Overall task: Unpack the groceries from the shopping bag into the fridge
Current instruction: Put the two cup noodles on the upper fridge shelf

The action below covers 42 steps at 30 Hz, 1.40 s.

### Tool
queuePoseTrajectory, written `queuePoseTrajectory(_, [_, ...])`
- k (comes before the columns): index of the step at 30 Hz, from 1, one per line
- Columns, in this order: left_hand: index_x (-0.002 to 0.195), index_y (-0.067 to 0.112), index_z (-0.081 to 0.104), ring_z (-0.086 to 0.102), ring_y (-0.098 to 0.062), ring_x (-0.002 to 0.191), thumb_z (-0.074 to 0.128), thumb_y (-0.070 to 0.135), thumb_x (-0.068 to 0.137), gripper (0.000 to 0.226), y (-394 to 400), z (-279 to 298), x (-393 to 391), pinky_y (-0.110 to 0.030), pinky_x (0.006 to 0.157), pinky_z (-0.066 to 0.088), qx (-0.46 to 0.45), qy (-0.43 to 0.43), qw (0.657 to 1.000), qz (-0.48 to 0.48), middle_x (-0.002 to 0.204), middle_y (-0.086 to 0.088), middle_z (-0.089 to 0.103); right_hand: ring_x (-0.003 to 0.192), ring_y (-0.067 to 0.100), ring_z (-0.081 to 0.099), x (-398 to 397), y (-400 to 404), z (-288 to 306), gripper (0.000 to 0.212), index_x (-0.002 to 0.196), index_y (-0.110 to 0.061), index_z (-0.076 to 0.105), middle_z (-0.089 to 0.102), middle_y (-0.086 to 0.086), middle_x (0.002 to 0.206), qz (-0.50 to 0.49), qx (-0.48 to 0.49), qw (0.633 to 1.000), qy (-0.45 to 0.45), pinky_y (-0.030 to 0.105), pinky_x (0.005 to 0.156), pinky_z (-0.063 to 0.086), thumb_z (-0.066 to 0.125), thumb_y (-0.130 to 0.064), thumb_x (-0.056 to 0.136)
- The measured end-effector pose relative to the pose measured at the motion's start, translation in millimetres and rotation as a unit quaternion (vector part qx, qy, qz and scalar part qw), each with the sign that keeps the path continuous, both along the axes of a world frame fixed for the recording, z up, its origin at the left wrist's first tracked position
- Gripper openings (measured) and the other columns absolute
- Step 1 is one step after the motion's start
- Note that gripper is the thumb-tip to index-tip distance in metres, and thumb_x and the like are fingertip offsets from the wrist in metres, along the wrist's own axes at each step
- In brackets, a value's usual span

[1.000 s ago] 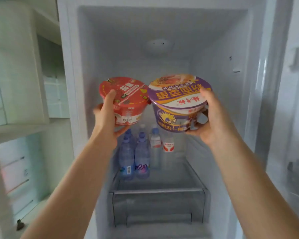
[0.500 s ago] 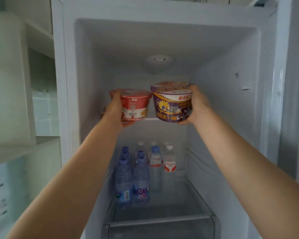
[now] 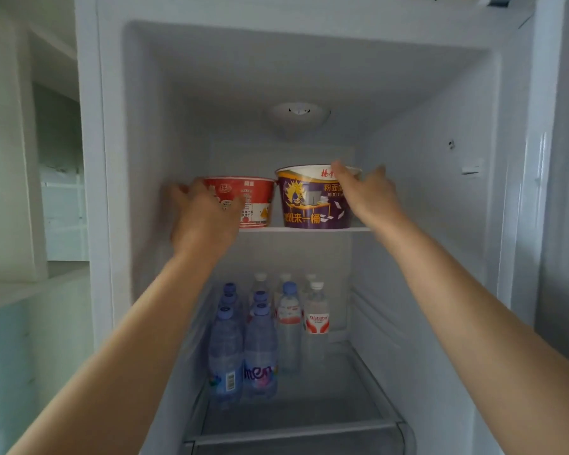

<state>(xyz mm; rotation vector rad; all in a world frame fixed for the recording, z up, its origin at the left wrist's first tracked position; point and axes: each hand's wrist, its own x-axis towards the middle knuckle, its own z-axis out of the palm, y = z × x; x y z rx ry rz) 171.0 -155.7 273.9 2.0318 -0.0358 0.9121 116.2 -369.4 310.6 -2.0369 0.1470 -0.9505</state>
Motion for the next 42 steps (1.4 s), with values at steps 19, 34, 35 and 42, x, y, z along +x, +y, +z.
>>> queuePoseTrajectory(19, [0.123, 0.015, 0.063, 0.055, -0.037, 0.109, 0.065, 0.016, 0.085, 0.039, -20, 36, 95, -0.045, 0.092, 0.049, 0.256, -0.092, 0.962, 0.021, 0.116, -0.016, 0.062, 0.105, 0.031, 0.054, 100, 8, 2, 0.038, 0.118, -0.016, 0.057, 0.051, 0.013, 0.120, -0.010, -0.194, 0.977, -0.085, 0.033, 0.090, 0.044, 0.070, -0.022, 0.083])
queuePoseTrajectory(34, [0.133, 0.013, 0.054, 0.058, -0.035, 0.111, 0.060, 0.004, 0.087, 0.047, -16, 57, 166, -0.040, 0.094, 0.048, 0.386, 0.006, 0.922, -0.014, 0.126, -0.017, 0.058, 0.112, 0.031, 0.054, 174, -9, 29, 0.052, 0.135, -0.019, 0.047, 0.054, 0.015, 0.128, 0.043, -0.328, 0.942, 0.064, 0.031, 0.086, 0.047, 0.065, -0.022, 0.086])
queuePoseTrajectory(35, [0.133, 0.014, 0.054, 0.058, -0.035, 0.111, 0.060, 0.004, 0.087, 0.047, -16, 58, 167, -0.040, 0.093, 0.049, 0.390, 0.010, 0.921, -0.014, 0.125, -0.017, 0.058, 0.113, 0.031, 0.054, 177, -10, 28, 0.056, 0.138, -0.020, 0.044, 0.051, 0.016, 0.130, 0.047, -0.324, 0.943, 0.068, 0.031, 0.086, 0.047, 0.065, -0.022, 0.086])
queuePoseTrajectory(42, [0.131, 0.015, 0.056, 0.058, -0.033, 0.111, 0.062, 0.005, 0.086, 0.046, -13, 59, 174, -0.040, 0.094, 0.049, 0.380, 0.009, 0.925, -0.016, 0.127, -0.014, 0.059, 0.136, 0.030, 0.031, 182, -13, 15, 0.089, 0.151, -0.024, 0.017, 0.016, 0.015, 0.152, 0.075, -0.297, 0.950, 0.066, 0.032, 0.108, 0.032, 0.072, -0.015, 0.081])
